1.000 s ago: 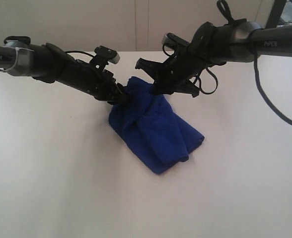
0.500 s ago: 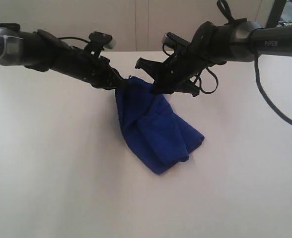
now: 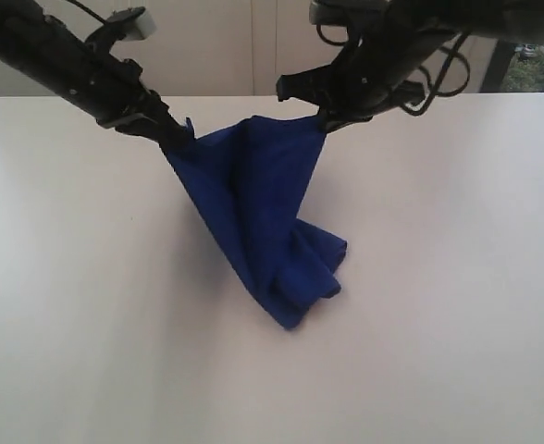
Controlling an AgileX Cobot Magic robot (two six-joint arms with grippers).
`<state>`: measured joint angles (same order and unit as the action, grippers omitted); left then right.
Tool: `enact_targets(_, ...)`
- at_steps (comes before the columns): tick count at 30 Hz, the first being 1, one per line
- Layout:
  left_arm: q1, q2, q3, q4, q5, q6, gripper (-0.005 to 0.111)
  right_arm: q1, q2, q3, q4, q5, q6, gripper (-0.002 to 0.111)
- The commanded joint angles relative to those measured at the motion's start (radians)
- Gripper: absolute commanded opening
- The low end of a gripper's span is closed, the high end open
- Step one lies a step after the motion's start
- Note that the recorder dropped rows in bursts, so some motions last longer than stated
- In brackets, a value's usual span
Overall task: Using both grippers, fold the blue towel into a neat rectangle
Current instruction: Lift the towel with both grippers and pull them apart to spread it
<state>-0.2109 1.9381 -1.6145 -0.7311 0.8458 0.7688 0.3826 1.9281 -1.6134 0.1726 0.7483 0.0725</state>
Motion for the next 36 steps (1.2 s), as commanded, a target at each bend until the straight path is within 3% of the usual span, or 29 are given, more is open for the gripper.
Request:
enact_targets(1, 0.001, -0.110, -0.002, 0.111, 0.093, -0.103, 0.000, -0.006, -0.107, -0.003, -0.121, 0.089, 0.028, 0.000)
enact_targets(17, 0.001, -0.470, 0.000, 0.374, 0.280, -0.389, 0.000, -0.006, -0.460, 0.032, -0.263, 0.350, 0.037, 0.000)
enact_targets(26, 0.001, -0.736, 0.171, 0.374, 0.300, -0.461, 0.000, -0.006, -0.754, 0.244, -0.263, 0.350, 0.037, 0.000)
enact_targets(30, 0.001, -0.956, 0.277, 0.386, 0.298, -0.511, 0.000, -0.006, -0.989, 0.329, -0.263, 0.380, 0.049, 0.000)
enact_targets(36, 0.001, -1.154, 0.288, 0.568, 0.302, -0.672, 0.000, -0.006, -1.206, 0.335, -0.394, 0.473, 0.107, 0.000)
